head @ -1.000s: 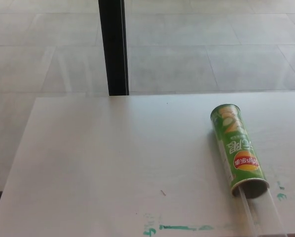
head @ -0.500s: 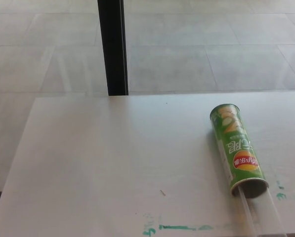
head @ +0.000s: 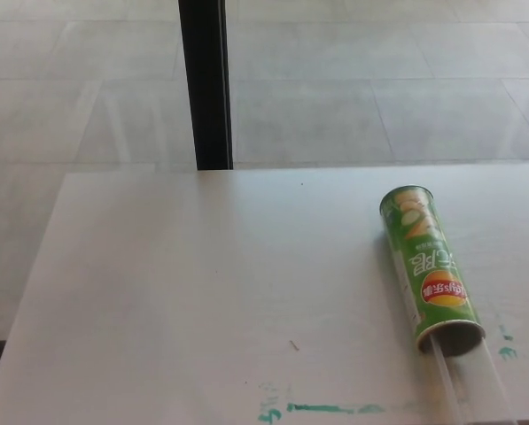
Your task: Use the right hand as a fist to push the chips tray inside its container kept in the middle of the desk
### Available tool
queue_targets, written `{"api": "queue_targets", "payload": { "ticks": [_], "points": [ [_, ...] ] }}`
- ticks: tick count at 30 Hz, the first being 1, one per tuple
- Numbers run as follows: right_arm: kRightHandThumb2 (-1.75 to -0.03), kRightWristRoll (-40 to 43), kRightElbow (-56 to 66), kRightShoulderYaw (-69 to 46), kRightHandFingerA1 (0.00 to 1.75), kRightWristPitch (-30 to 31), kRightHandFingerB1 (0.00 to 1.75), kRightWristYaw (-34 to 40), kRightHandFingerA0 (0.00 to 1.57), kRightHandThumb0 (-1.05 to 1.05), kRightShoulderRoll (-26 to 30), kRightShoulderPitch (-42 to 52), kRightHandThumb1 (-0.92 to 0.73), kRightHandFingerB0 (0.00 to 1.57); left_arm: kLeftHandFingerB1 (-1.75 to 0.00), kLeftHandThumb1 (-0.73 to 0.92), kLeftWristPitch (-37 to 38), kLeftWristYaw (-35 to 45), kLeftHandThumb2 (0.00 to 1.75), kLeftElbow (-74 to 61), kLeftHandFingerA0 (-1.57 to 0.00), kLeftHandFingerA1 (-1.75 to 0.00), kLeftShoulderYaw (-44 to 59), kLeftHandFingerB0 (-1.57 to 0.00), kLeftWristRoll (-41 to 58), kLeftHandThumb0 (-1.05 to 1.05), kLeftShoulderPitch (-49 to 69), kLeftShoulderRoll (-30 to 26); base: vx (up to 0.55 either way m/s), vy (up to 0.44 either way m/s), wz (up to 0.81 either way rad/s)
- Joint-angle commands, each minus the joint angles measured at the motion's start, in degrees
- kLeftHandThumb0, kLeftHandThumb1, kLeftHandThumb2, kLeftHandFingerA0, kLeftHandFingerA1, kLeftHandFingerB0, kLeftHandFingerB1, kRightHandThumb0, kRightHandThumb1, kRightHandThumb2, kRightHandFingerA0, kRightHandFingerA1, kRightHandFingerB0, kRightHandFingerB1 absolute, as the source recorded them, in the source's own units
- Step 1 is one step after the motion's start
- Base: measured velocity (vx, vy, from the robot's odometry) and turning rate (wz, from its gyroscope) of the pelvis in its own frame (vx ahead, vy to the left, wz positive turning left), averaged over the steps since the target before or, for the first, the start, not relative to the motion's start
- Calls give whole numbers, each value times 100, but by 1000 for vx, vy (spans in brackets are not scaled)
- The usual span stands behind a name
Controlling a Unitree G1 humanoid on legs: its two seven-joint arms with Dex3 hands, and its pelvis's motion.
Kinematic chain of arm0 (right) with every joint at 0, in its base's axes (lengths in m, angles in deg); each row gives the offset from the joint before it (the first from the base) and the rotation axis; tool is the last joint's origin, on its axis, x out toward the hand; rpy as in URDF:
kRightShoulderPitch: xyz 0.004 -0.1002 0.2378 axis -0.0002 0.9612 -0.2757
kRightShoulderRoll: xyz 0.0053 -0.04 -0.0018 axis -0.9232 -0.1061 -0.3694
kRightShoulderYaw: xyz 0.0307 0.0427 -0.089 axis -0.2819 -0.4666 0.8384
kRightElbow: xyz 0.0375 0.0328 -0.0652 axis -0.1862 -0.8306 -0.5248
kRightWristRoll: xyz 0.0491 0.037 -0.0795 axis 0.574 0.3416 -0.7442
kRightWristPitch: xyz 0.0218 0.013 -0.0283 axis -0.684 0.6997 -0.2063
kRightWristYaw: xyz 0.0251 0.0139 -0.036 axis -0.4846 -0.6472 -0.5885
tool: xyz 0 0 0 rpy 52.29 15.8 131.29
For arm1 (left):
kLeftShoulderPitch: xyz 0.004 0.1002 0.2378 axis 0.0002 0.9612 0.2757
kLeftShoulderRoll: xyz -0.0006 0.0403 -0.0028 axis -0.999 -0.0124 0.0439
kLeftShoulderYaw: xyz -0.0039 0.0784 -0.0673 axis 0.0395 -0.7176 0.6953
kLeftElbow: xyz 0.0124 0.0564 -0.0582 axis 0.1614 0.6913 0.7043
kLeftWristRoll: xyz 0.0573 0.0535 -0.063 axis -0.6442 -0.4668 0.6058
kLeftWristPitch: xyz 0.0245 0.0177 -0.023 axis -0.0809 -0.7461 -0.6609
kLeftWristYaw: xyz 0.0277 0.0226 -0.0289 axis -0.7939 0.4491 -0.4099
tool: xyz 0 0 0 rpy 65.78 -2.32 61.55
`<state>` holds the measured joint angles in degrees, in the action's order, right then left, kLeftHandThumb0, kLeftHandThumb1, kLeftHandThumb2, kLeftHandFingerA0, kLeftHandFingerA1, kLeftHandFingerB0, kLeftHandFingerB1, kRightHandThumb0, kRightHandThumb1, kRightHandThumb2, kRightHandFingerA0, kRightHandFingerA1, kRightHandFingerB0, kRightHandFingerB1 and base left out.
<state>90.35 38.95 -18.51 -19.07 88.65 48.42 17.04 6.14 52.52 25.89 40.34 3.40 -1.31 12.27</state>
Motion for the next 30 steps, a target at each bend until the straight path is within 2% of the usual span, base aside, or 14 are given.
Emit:
{"api": "queue_targets", "payload": {
  "ticks": [1, 3, 8, 10, 12, 13, 14, 15, 16, 18, 19, 28, 29, 30],
  "points": [
    [-63, -190, 3129, 1430, 107, 302, 61, -991, 68, -73, -334, 1226, -81, 29, -59, 73, 28, 100, 110, 69, -54, -70, 57, -41, 178, -74, 85, -136, 0, 0, 0],
    [-63, -267, 3501, 1669, 104, 332, 59, -1143, 69, -76, -322, 1534, -78, 31, -48, 92, 47, 72, 71, 72, -53, -64, 2, -42, 119, -77, 87, -137, 0, 0, 0],
    [-63, -396, 4027, 2219, 105, 56, 63, -1880, 72, -71, 96, 2198, -76, 34, -47, 92, -53, 200, 71, 67, -51, -65, 103, -37, 234, -75, 112, -183, 0, 0, 0],
    [-63, -270, 4223, 2295, 105, 188, 65, -1950, 75, -73, 164, 2304, -74, 35, -58, 72, -47, 158, 110, 64, -52, -70, 93, -37, 219, -74, 99, -183, 0, 0, 0],
    [-62, -198, 4562, 2446, 101, 91, 66, -2184, 78, -75, 325, 2576, -74, 39, -48, 92, -51, 136, 71, 83, -53, -65, 50, -39, 170, -77, 89, -192, 0, 0, 0],
    [-95, -149, 4626, 2461, 97, 116, 67, -2216, 83, -76, 343, 2621, -53, 42, -59, 73, -26, 111, 110, 83, -53, -70, 30, -39, 148, -73, 97, -174, 0, 0, 0],
    [-62, -54, 4773, 2514, 97, 200, 65, -2288, 82, -76, 396, 2748, -72, 44, -49, 92, 35, 81, 72, 77, -53, -65, -17, -43, 97, -79, 125, -148, 0, 0, 0],
    [-62, -20, 4827, 2581, 96, 195, 66, -2391, 83, -75, 435, 2829, -71, 47, -58, 74, 27, 71, 110, 70, -53, -70, -15, -39, 100, -73, 126, -148, 0, 0, 0],
    [-61, -4, 4915, 2691, 96, 168, 66, -2499, 86, -75, 471, 2950, -71, 50, -48, 92, -20, 51, 70, 69, -54, -63, 19, -42, 137, -74, 105, -152, 0, 0, 0],
    [-62, -63, 5050, 2813, 96, 211, 67, -2527, 86, -76, 543, 3083, -71, 50, -59, 72, -20, 88, 109, 70, -53, -70, 63, -40, 184, -72, 99, -156, 0, 0, 0],
    [-61, -142, 5149, 2877, 95, 230, 67, -2515, 88, -77, 587, 3149, -70, 51, -49, 92, 4, 139, 69, 59, -55, -66, 55, -40, 181, -77, 101, -165, 0, 0, 0],
    [-58, -379, 6310, 2922, 75, 1072, 56, -3269, 85, -75, 2132, 3960, -61, 57, -47, 91, 25, 175, 67, 21, -58, -72, 83, -42, 232, -82, 139, -156, 0, 0, 0],
    [-95, -555, 6277, 2959, 79, 923, 61, -3331, 85, -75, 2215, 4007, -45, 58, -48, 92, 77, 229, 68, 12, -56, -70, 53, -41, 205, -84, 192, -162, 0, 0, 0],
    [-60, -644, 6314, 2983, 76, 892, 53, -3320, 89, -79, 2267, 4074, -60, 66, -47, 92, 67, 234, 68, 29, -53, -67, 59, -40, 211, -84, 186, -166, 0, 0, 0]
  ]
}}
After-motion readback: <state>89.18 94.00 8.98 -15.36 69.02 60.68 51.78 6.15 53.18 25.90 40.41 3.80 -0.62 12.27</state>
